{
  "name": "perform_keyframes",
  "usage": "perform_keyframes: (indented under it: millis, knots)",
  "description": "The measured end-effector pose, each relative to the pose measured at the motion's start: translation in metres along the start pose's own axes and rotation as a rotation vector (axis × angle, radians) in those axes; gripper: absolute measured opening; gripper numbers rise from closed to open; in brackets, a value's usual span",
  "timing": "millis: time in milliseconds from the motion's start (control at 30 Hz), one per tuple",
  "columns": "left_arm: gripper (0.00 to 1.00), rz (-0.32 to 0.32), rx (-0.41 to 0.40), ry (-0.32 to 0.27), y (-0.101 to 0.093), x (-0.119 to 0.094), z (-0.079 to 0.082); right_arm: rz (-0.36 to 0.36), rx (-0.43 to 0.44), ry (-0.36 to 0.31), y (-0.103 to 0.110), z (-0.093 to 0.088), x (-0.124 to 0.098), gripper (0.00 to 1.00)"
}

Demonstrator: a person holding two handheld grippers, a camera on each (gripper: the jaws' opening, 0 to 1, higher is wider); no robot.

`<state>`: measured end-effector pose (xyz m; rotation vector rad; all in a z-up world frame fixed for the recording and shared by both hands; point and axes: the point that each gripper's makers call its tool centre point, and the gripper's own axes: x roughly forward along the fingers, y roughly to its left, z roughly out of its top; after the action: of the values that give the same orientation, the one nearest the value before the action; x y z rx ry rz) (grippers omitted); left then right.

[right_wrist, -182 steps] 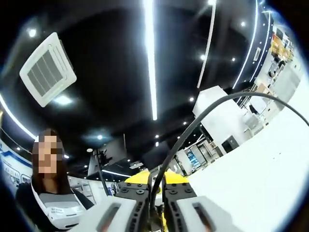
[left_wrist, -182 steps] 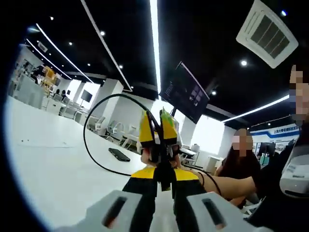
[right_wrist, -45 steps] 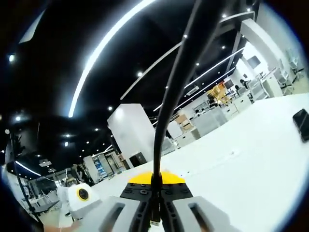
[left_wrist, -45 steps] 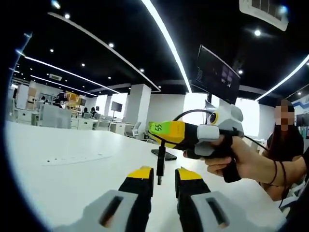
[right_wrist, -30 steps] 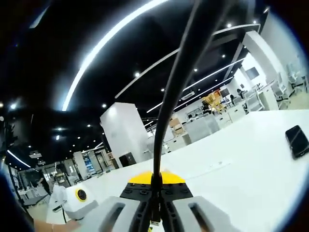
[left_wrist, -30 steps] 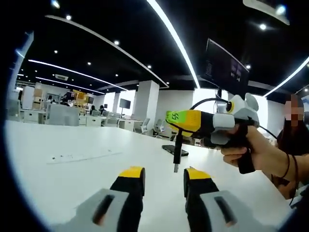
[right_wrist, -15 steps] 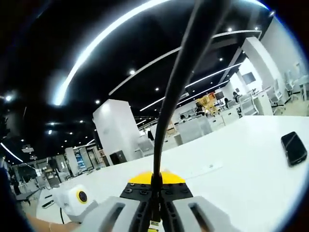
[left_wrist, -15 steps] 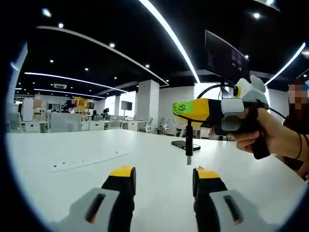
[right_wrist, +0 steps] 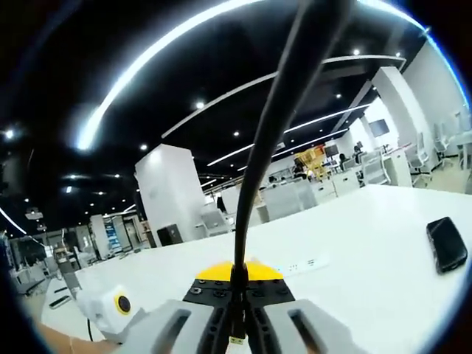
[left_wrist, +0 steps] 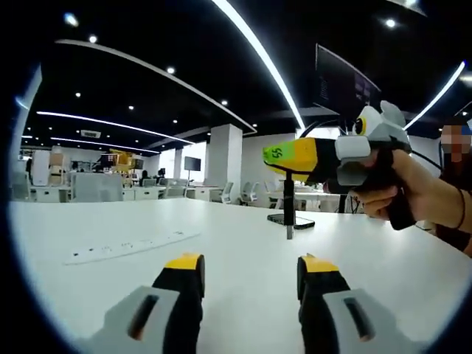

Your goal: Find the data cable on the table. Grasp the USB connector end of the cable and insert it into the USB port on the table

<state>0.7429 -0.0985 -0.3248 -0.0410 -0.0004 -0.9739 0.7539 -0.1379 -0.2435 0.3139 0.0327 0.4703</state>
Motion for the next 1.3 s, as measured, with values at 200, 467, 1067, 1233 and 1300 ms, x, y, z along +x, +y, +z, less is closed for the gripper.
perform_keyframes:
  millis: [200, 467, 1067, 1233, 1300]
  knots:
    - [0.52, -0.003, 0.004, 0.002, 0.011, 0.012, -0.001, -0.031, 0.005, -0.002, -0.014, 0.002, 0.005, 0.05]
    - [0.53, 0.004, -0.015, -0.030, 0.026, 0.020, 0.003, -0.044, 0.012, -0.028, -0.026, 0.014, 0.017, 0.05]
    - [0.55, 0.038, 0.001, -0.039, 0.053, 0.039, 0.007, -0.101, -0.024, -0.023, -0.050, 0.028, 0.045, 0.05]
    - [0.57, 0.043, 0.019, -0.026, 0.054, 0.043, 0.005, -0.110, -0.006, -0.051, -0.057, 0.031, 0.049, 0.05]
    - [0.57, 0.045, 0.029, -0.019, 0.055, 0.045, 0.004, -0.119, -0.002, -0.044, -0.062, 0.030, 0.052, 0.05]
